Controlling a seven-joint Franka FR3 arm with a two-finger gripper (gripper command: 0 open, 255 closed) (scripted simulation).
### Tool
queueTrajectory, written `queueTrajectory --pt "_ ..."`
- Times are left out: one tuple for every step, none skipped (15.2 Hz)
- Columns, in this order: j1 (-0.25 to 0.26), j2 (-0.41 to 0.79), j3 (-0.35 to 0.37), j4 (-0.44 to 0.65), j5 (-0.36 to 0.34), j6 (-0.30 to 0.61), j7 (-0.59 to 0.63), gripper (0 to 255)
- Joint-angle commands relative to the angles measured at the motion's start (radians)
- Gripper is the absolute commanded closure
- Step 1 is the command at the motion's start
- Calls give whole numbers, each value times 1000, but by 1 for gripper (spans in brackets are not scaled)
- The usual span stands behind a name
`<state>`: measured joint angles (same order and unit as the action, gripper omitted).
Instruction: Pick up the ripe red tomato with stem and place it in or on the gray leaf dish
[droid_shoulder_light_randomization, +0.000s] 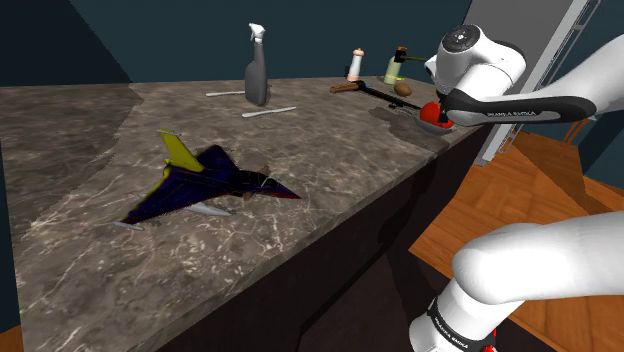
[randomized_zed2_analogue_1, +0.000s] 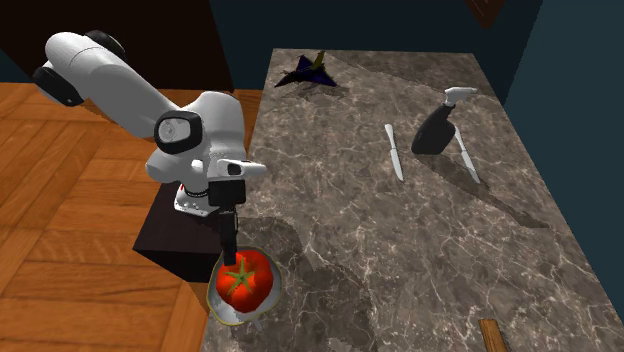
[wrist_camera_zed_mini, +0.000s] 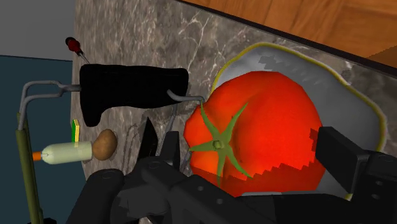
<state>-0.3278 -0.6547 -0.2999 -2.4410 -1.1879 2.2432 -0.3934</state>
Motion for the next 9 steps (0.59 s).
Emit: queueTrajectory --pt "6 -26 23 -4 20 -32 -11 0" --pt "13 -51 46 -6 41 -64 -21 0" --pt "19 -74 69 -7 62 -95 -30 0" --pt "25 -91 87 -7 78 -121 -37 0" --pt "25 -91 87 -7 78 -120 -38 0" --pt "25 -91 87 -7 78 -120 -38 0" --pt "24 -91 87 -7 78 -120 -38 0" --pt "24 -91 87 -7 78 -120 -38 0" --pt "24 -91 87 -7 78 -120 -38 0"
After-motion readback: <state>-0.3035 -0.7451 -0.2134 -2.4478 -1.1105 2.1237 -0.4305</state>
